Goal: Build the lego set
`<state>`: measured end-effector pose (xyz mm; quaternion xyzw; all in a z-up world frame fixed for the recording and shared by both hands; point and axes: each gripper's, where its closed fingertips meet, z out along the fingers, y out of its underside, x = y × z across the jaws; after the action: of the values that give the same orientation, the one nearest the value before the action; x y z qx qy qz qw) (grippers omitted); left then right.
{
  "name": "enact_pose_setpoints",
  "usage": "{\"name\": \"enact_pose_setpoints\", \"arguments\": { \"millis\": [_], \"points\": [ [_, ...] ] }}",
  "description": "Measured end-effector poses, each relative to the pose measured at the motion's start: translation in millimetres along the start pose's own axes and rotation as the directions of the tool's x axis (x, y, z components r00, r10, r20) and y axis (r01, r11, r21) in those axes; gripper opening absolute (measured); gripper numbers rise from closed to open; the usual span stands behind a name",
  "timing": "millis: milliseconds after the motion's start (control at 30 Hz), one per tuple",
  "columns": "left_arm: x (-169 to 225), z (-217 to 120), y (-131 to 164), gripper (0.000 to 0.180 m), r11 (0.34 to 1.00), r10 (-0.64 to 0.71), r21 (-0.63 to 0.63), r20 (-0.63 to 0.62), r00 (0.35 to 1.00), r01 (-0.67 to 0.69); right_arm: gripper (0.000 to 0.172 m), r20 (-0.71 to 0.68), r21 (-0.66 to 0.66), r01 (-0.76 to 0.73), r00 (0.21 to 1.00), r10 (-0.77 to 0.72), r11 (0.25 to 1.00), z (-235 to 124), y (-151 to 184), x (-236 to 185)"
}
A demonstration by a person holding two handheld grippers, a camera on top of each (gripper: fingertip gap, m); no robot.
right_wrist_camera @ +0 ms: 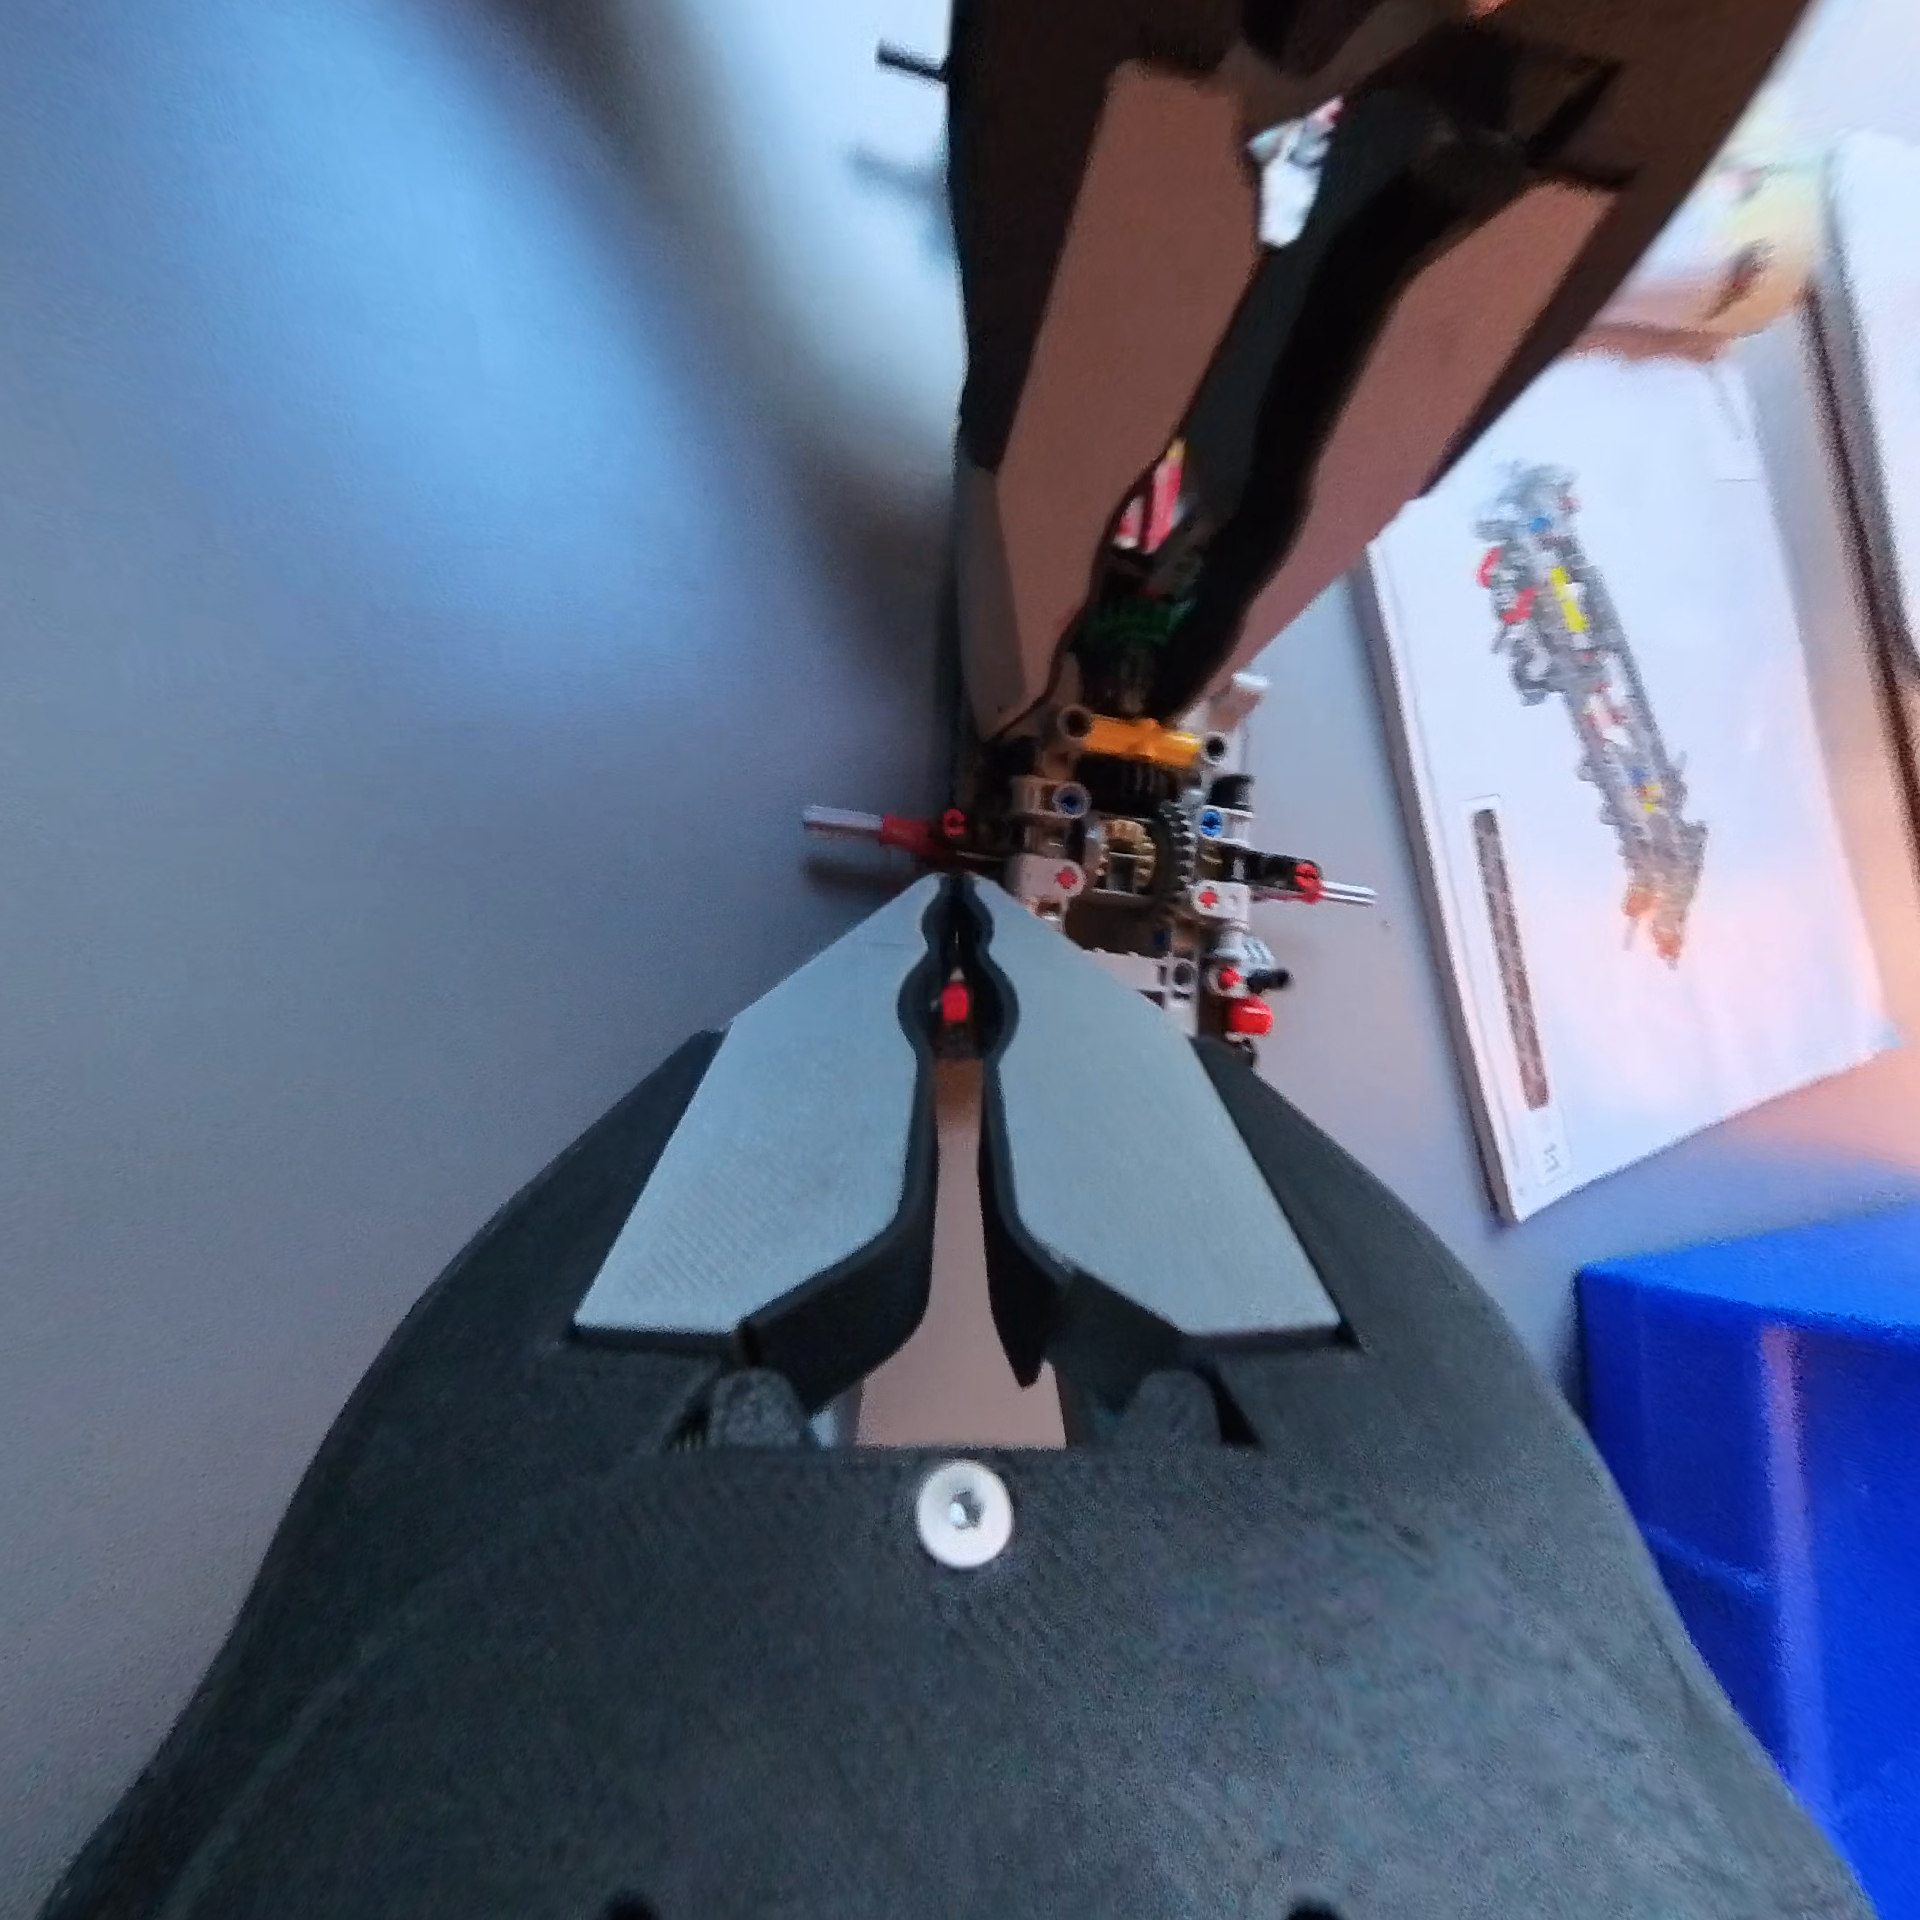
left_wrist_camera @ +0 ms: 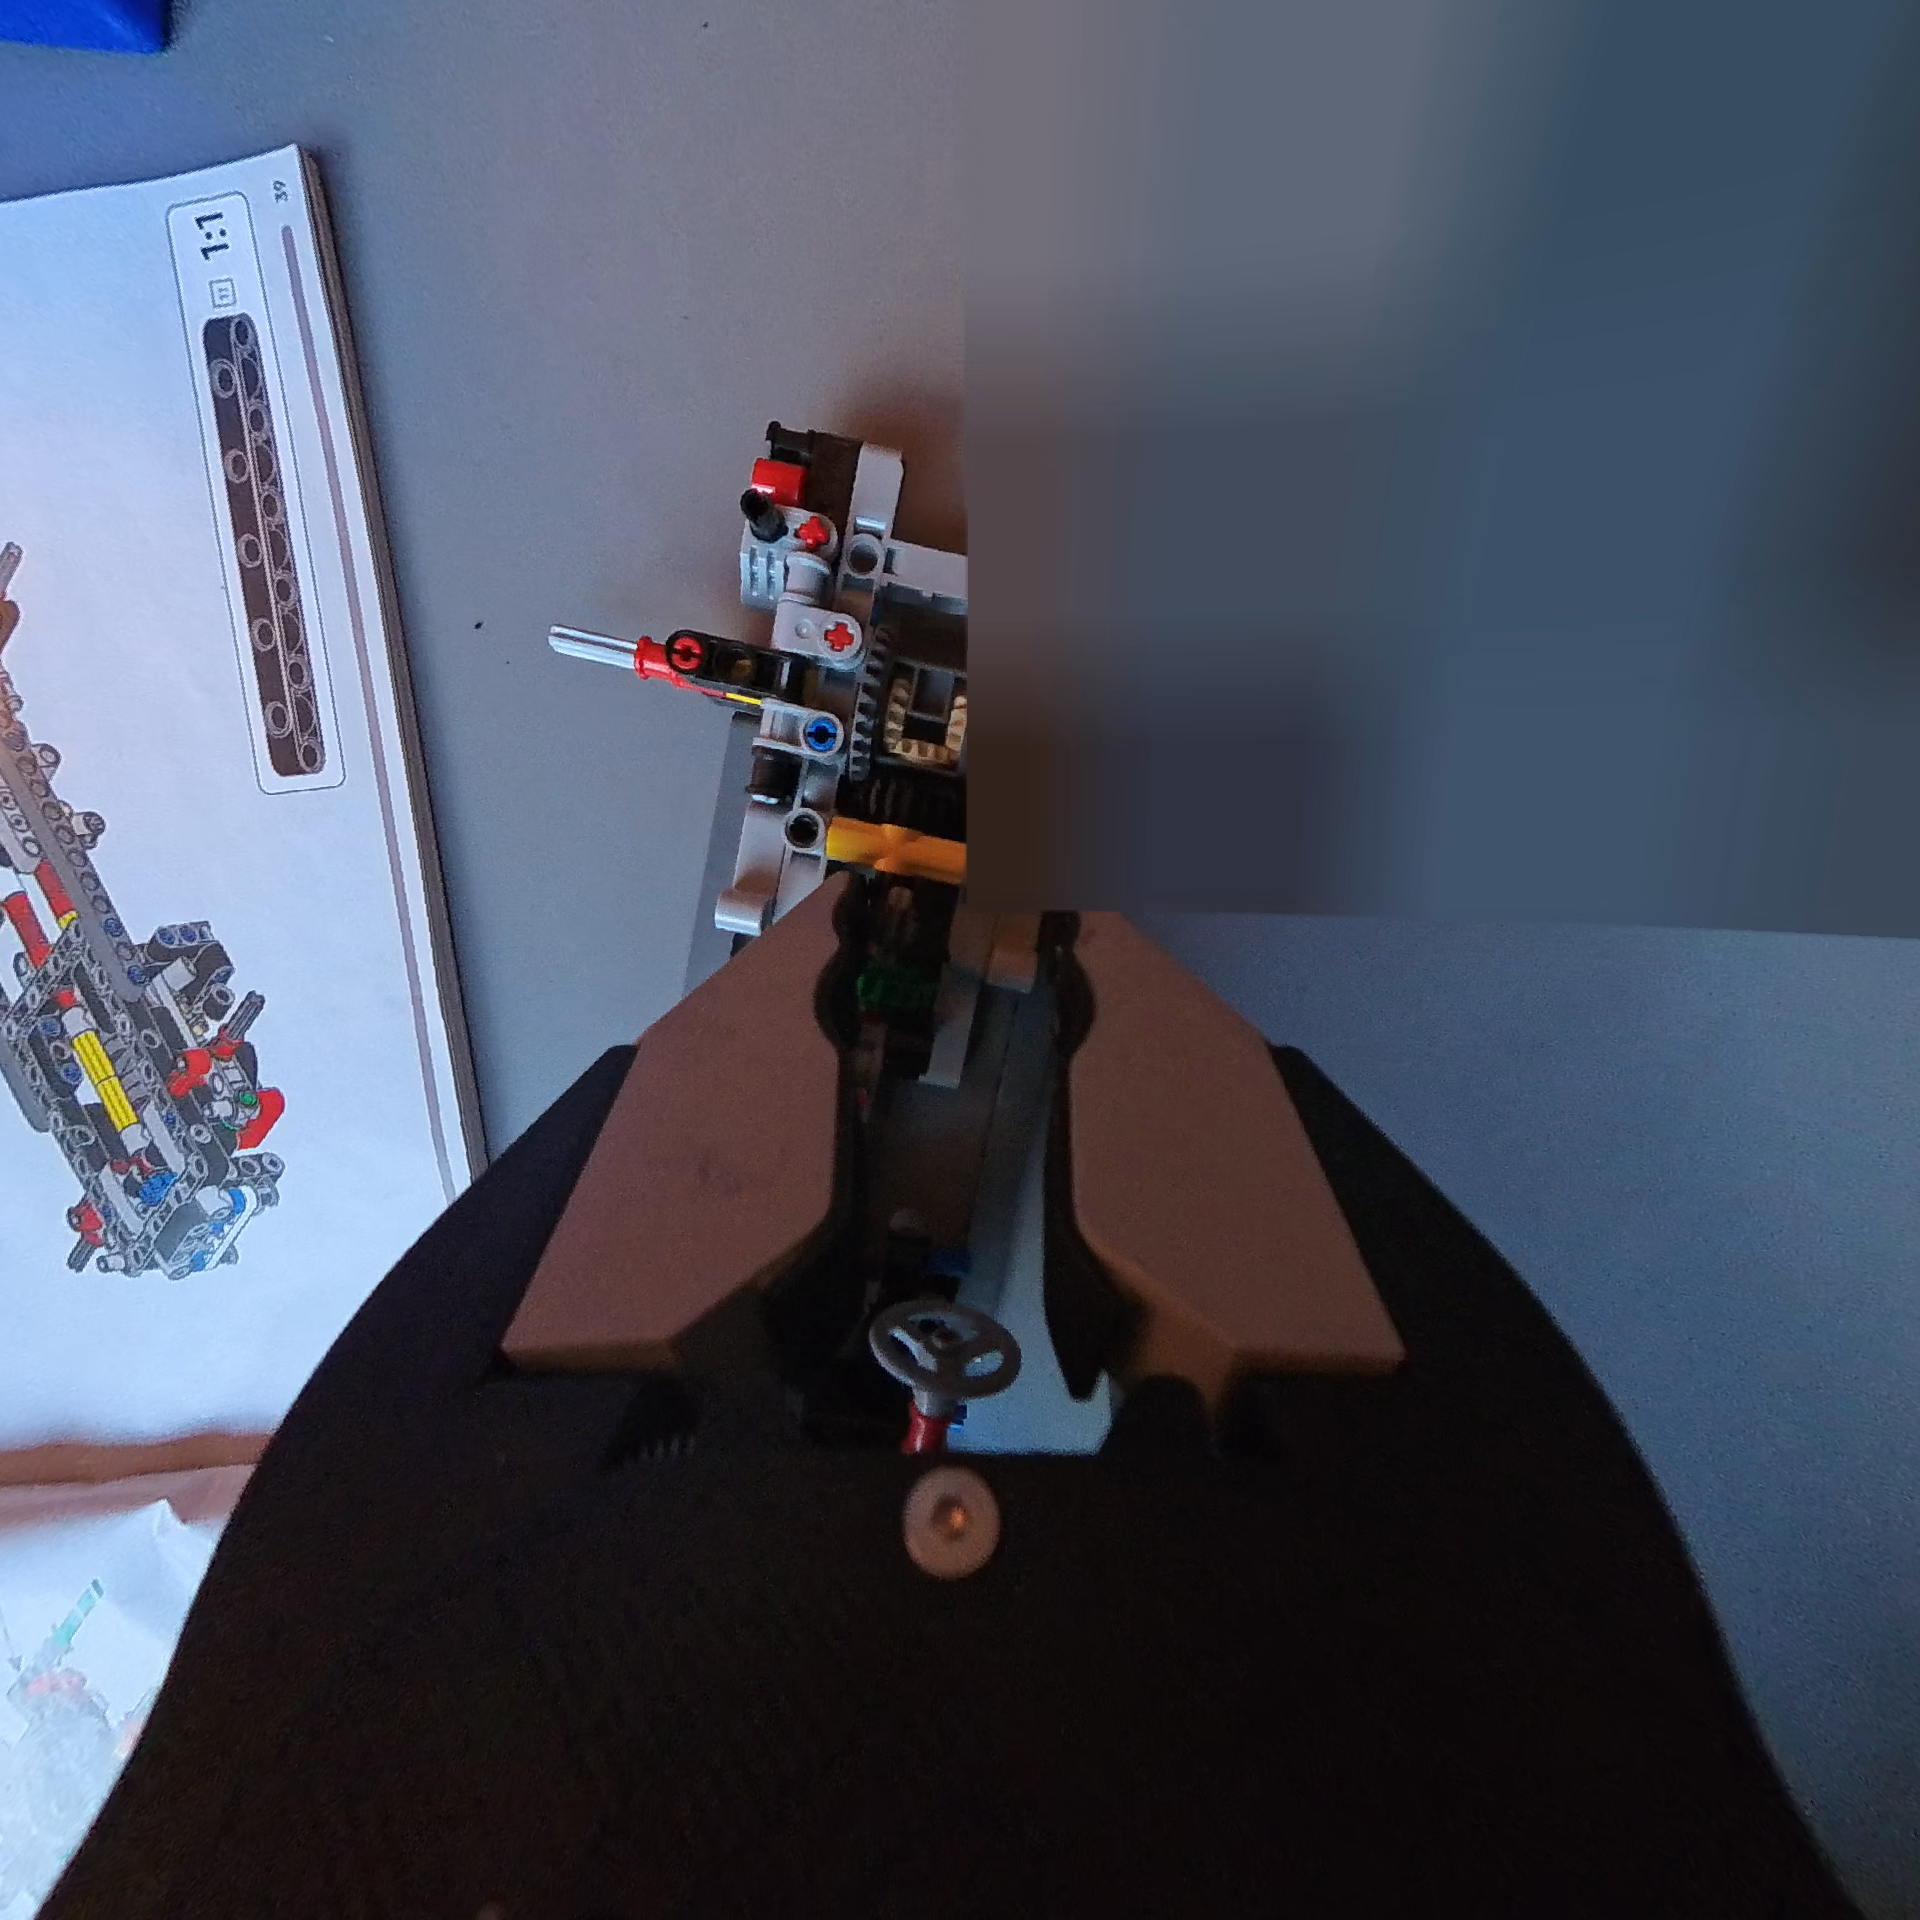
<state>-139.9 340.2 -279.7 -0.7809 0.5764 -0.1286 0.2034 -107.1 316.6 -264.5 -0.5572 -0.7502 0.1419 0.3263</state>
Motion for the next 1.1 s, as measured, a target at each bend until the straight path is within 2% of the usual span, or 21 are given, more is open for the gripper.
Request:
{"name": "enact_pose_setpoints", "arguments": {
  "millis": [67,133,300,600,633,800,1100],
  "points": [
    [0,0,0,0.033,1.000,0.002,0.000,0.000,1.000,-0.002,0.022,-0.023,0.043,-0.046,0.999,0.047,0.998,-12,-2,5],
    [0,0,0,0.033,1.000,0.001,-0.002,-0.002,1.000,-0.001,0.029,0.000,0.011,-0.078,0.997,0.078,0.997,-14,4,2],
    [0,0,0,0.032,1.000,-0.006,-0.005,0.001,1.000,0.006,0.013,-0.049,-0.110,0.070,0.996,-0.076,0.991,-1,15,-1],
    [-1,0,0,0.032,1.000,-0.019,-0.003,0.004,1.000,0.019,0.010,-0.042,-0.095,0.111,0.992,-0.115,0.989,-1,14,1],
    [-1,0,0,0.032,1.000,-0.025,-0.001,0.001,1.000,0.025,0.003,-0.035,-0.070,0.104,0.994,-0.107,0.992,-2,11,-1],
    [-1,0,0,0.032,0.999,-0.038,0.000,0.014,0.999,0.038,0.003,-0.022,0.036,-0.017,1.000,0.018,0.999,-2,11,-1],
    [0,2,-5,0.032,0.995,-0.100,0.007,0.034,0.994,0.100,0.000,-0.026,0.142,-0.099,0.994,0.104,0.985,-5,15,1]
  ]
}}
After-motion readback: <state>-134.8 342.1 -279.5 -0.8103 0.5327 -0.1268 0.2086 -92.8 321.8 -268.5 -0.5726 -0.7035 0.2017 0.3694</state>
